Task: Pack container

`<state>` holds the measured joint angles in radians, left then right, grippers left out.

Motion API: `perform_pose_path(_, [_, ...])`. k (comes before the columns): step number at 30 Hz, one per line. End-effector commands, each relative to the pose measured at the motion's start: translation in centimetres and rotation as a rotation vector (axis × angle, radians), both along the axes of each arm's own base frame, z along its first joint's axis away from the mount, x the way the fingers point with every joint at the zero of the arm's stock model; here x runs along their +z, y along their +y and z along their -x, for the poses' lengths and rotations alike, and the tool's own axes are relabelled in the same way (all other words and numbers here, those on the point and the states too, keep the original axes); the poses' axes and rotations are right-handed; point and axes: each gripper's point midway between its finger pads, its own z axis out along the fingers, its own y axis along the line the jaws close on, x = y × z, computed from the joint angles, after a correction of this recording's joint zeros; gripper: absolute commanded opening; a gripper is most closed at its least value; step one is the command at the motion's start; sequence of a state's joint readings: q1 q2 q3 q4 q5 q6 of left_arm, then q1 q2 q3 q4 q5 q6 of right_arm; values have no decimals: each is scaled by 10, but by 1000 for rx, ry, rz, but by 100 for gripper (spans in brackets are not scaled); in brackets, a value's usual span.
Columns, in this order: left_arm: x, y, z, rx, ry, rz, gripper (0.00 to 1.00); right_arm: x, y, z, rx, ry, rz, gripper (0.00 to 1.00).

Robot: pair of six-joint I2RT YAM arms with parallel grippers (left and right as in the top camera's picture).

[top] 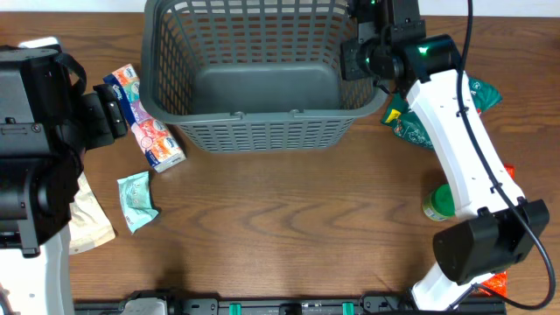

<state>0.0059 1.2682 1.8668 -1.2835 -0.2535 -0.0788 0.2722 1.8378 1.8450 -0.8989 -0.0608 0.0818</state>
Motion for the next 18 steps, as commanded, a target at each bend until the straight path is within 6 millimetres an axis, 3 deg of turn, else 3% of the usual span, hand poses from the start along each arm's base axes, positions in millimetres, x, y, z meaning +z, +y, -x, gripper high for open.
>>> perform_pose_path(1, [-3,1,-1,11,10,8,89,-6,-11,-4,-16,6,30,1])
perform_pose_path(10, [-3,1,-1,11,10,8,89,-8,-18,-3,-42,11,61,1])
perform_pose_path(18, [-3,1,-1,11,10,8,89,-7,-35,-7,-175,4,84,1])
